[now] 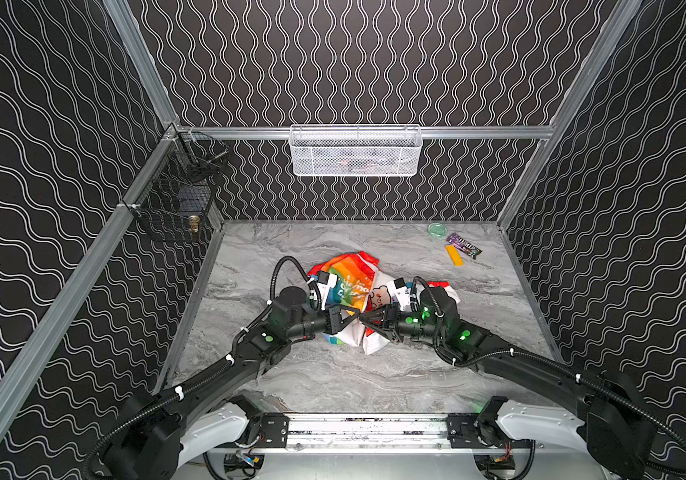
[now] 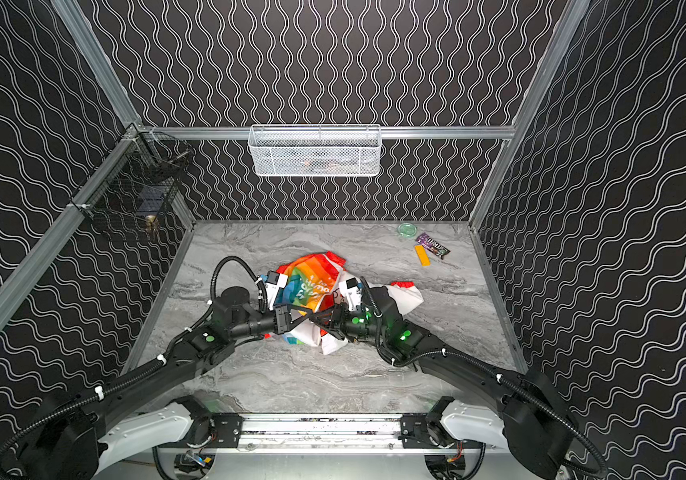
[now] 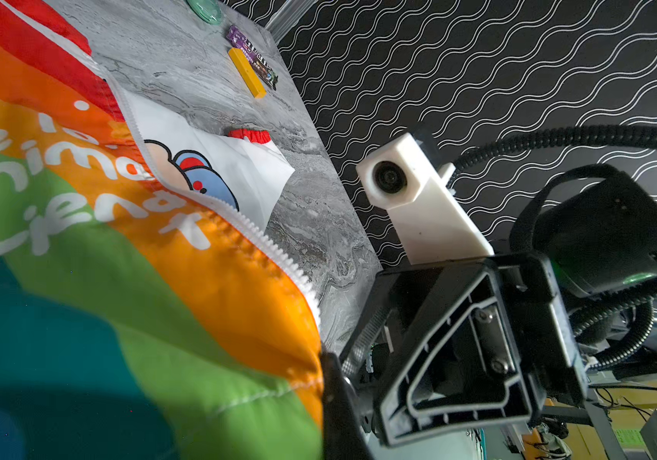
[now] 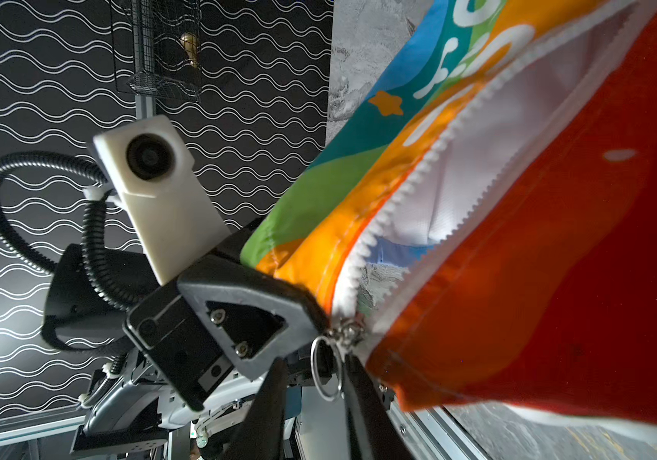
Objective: Zip up the jacket
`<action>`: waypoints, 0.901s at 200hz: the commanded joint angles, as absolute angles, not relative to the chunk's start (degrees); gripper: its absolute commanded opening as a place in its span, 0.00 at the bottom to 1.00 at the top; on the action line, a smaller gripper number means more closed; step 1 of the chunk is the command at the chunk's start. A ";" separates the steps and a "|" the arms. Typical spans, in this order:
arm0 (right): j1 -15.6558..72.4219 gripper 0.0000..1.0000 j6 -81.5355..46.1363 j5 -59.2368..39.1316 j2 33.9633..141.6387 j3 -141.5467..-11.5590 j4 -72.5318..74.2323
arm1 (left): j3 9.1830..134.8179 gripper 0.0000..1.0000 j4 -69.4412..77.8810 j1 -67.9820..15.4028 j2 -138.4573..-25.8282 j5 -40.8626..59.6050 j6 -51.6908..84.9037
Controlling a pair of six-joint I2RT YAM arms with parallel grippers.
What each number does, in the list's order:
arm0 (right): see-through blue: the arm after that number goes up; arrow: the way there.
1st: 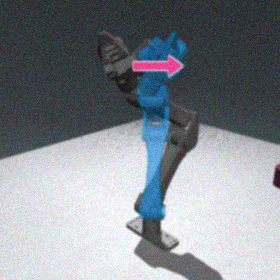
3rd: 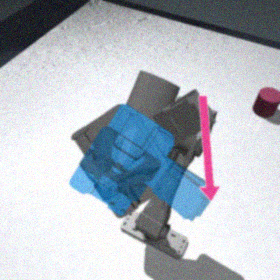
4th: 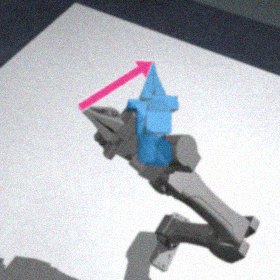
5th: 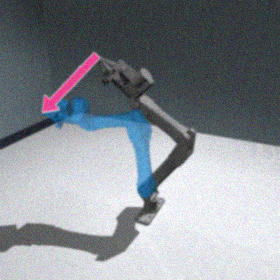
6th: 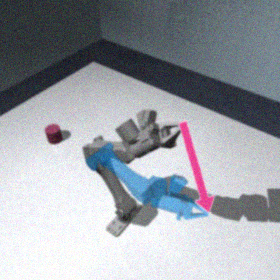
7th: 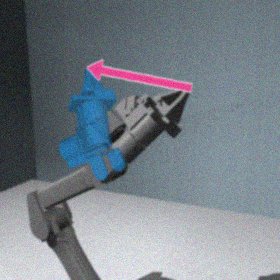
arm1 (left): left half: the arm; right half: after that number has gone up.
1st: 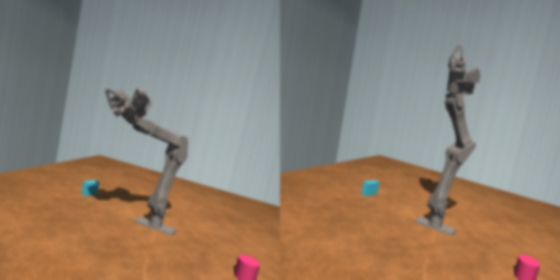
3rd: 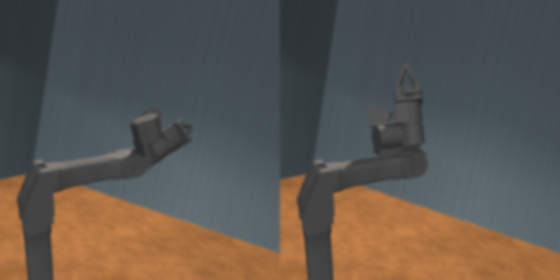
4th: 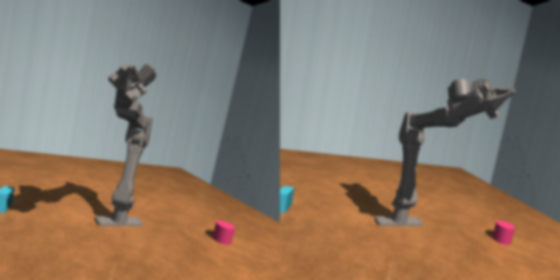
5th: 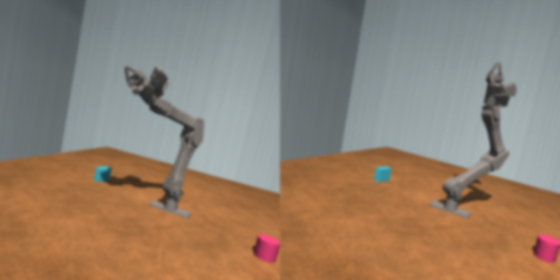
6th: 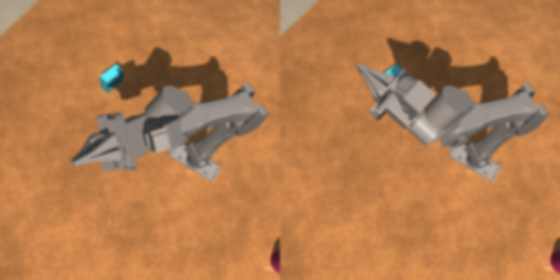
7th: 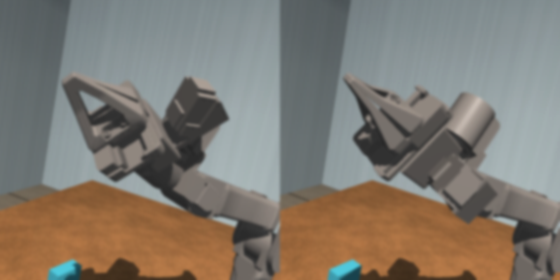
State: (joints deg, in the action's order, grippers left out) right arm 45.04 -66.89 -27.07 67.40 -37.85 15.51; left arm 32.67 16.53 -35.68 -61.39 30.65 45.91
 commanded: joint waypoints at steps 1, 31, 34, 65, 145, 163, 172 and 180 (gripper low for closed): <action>45.10 0.22 -67.78 -27.05 67.31 -37.71 17.82 | 33.46 0.00 17.18 -35.59 -61.11 31.17 44.78; 45.09 0.13 -67.86 -27.24 67.50 -37.58 18.20 | 33.40 0.00 16.79 -35.66 -60.85 31.10 44.68; 45.09 0.13 -68.01 -27.19 67.60 -37.55 18.27 | 33.40 0.00 16.81 -35.61 -60.82 31.11 44.65; 44.93 0.04 -68.21 -26.88 67.76 -37.08 18.48 | 33.57 0.00 16.44 -35.61 -60.82 31.26 44.40; 40.61 0.00 -71.32 -28.40 65.59 -33.92 23.01 | 33.71 0.00 14.23 -35.64 -60.20 31.49 43.49; 40.43 0.00 -71.16 -29.20 66.37 -34.52 23.17 | 33.75 0.00 14.30 -35.58 -60.37 31.75 43.58; 40.44 0.00 -70.99 -29.48 66.69 -34.89 23.01 | 33.84 0.00 14.33 -35.60 -60.38 31.84 43.59; 40.43 0.00 -70.92 -29.45 66.78 -35.05 22.70 | 33.75 0.00 14.33 -35.55 -60.47 31.96 43.64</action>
